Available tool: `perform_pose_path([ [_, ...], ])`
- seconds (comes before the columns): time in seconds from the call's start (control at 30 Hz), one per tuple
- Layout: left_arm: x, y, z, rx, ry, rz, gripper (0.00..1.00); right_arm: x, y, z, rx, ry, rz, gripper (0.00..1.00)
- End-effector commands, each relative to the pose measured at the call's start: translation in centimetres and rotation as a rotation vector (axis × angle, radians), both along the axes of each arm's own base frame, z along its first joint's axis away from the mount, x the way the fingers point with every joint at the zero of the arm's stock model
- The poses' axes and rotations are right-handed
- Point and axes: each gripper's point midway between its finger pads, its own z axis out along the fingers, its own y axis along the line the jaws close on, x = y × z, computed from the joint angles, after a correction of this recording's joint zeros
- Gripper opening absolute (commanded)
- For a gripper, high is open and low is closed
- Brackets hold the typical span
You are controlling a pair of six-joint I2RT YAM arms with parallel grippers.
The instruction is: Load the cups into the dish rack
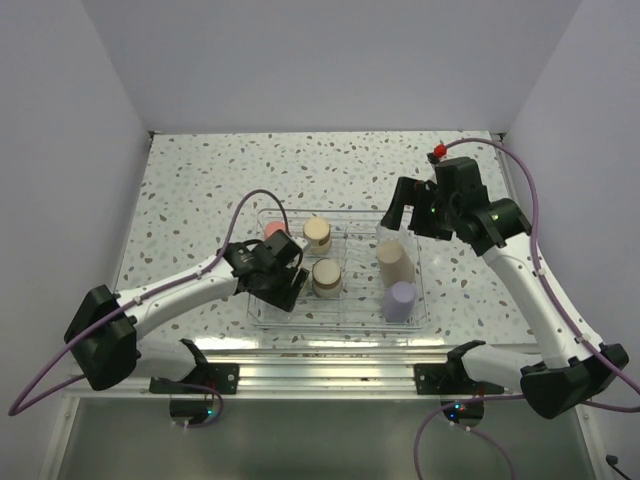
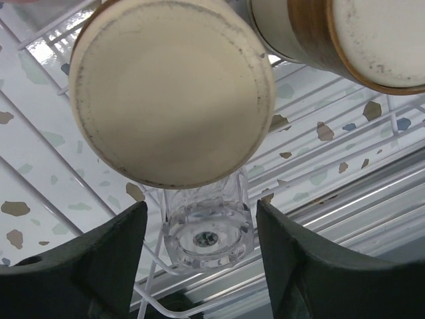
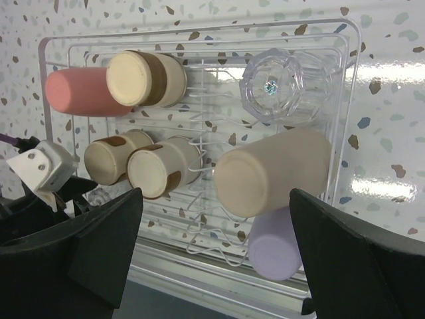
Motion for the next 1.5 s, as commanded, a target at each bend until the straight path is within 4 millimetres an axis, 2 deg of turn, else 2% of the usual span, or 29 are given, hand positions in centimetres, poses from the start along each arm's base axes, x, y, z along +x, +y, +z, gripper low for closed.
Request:
perform_pose_path([
  [0.0, 0.2, -1.0, 1.5, -0.059, -0.021, 0.000, 0.73, 0.1, -0.3, -0.1, -0.025, -0.017, 0.014, 0.95],
  [0.1, 0.1, -1.4, 2.6, -0.096, -0.033, -0.010, 0.81, 0.2, -0.2, -0.1, -0.023, -0.016, 0.019, 0.95],
  [0.17, 0.1, -1.4, 3.4, -0.106, -0.042, -0.010, 0.82, 0.3, -0.2, -0.1, -0.026, -0.018, 0.023, 0.95],
  [0.33, 1.1, -2.2, 7.9, -0.178, -0.116, -0.006, 0.86, 0.4, -0.3, 0.4, -0.038, -0.037, 0.036, 0.96],
  [0.37, 1.4, -2.3, 8.7, -0.184, -0.138, -0.007, 0.86, 0.5, -0.3, 0.6, -0.039, -0.042, 0.034, 0.96],
  [0.4, 2.0, -2.7, 10.4, -0.206, -0.171, -0.002, 0.87, 0.4, -0.3, 0.7, -0.042, -0.047, 0.040, 0.96],
  [0.47, 2.7, -2.7, 11.9, -0.204, -0.206, -0.003, 0.89, 0.5, -0.4, 1.0, -0.043, -0.056, 0.041, 0.96],
  [0.5, 3.4, -3.1, 13.7, -0.226, -0.242, 0.002, 0.89, 0.4, -0.3, 1.1, -0.041, -0.057, 0.043, 0.96],
  [0.57, 4.5, -3.3, 15.8, -0.226, -0.289, 0.014, 0.90, 0.4, -0.3, 1.3, -0.041, -0.065, 0.045, 0.96],
  [0.7, 7.0, -2.0, 17.7, -0.195, -0.355, 0.105, 0.93, 0.3, -0.1, 2.0, -0.023, -0.087, 0.062, 0.97],
  [0.73, 7.6, -1.4, 17.9, -0.196, -0.360, 0.133, 0.93, 0.2, 0.0, 2.3, -0.014, -0.097, 0.070, 0.97],
  [0.77, 9.1, 0.4, 17.9, -0.193, -0.368, 0.200, 0.93, 0.1, 0.2, 2.6, -0.005, -0.105, 0.077, 0.97],
  [0.83, 10.8, 2.2, 18.4, -0.206, -0.400, 0.273, 0.93, 0.0, 0.5, 3.2, 0.010, -0.118, 0.090, 0.98],
  [0.87, 12.1, 4.3, 18.4, -0.191, -0.416, 0.343, 0.93, 0.0, 0.6, 3.8, 0.020, -0.131, 0.100, 0.98],
  [0.93, 13.7, 6.6, 18.8, -0.154, -0.470, 0.435, 0.94, -0.2, 1.2, 4.8, 0.046, -0.156, 0.128, 0.98],
  [1.03, 15.4, 11.1, 18.8, -0.069, -0.561, 0.631, 1.00, -0.3, 1.3, 6.0, 0.067, -0.192, 0.134, 0.98],
  [1.07, 15.6, 12.8, 17.8, -0.042, -0.565, 0.688, 1.00, -0.5, 1.2, 6.4, 0.073, -0.208, 0.135, 0.98],
  [1.1, 16.8, 13.4, 18.3, -0.078, -0.627, 0.728, 1.00, -0.5, 1.3, 6.8, 0.078, -0.230, 0.142, 0.98],
  [1.13, 16.8, 14.6, 18.9, -0.104, -0.680, 0.777, 1.00, -0.6, 1.2, 6.8, 0.083, -0.241, 0.142, 0.98],
  [1.17, 16.6, 16.5, 16.4, -0.075, -0.672, 0.830, 1.00, -0.7, 1.0, 6.3, 0.078, -0.243, 0.131, 0.98],
  [1.2, 16.8, 17.3, 16.0, -0.088, -0.711, 0.862, 1.00, -1.0, 0.8, 7.1, 0.094, -0.287, 0.119, 0.98],
  [1.23, 17.6, 18.1, 17.6, -0.154, -0.822, 0.918, 1.00, -1.2, 0.5, 7.2, 0.100, -0.302, 0.107, 0.98],
  [1.27, 17.0, 19.3, 14.4, -0.112, -0.810, 0.950, 1.00, -1.2, 0.0, 6.4, 0.086, -0.303, 0.078, 0.98],
  [1.3, 17.8, 19.7, 15.1, -0.154, -0.894, 0.977, 1.00, -1.6, -0.6, 7.1, 0.103, -0.337, 0.044, 0.98],
  [1.33, 17.4, 20.5, 14.7, -0.130, -0.935, 0.985, 1.00, -1.8, -1.1, 6.3, 0.095, -0.329, 0.013, 0.98],
  [1.37, 16.7, 21.0, 11.8, -0.085, -0.920, 0.982, 1.00, -1.9, -1.7, 6.3, 0.089, -0.339, -0.016, 0.98],
  [1.4, 17.4, 21.1, 12.7, -0.125, -1.001, 0.993, 1.00, -2.5, -1.9, 6.9, 0.103, -0.368, -0.018, 0.98],
  [1.43, 17.2, 21.8, 12.1, -0.090, -1.029, 0.998, 1.00, -2.7, -2.1, 6.6, 0.102, -0.369, -0.017, 0.98],
  [1.47, 16.5, 22.3, 9.5, -0.044, -1.014, 0.990, 1.00, -3.0, -2.1, 6.7, 0.104, -0.376, -0.015, 0.98],
])
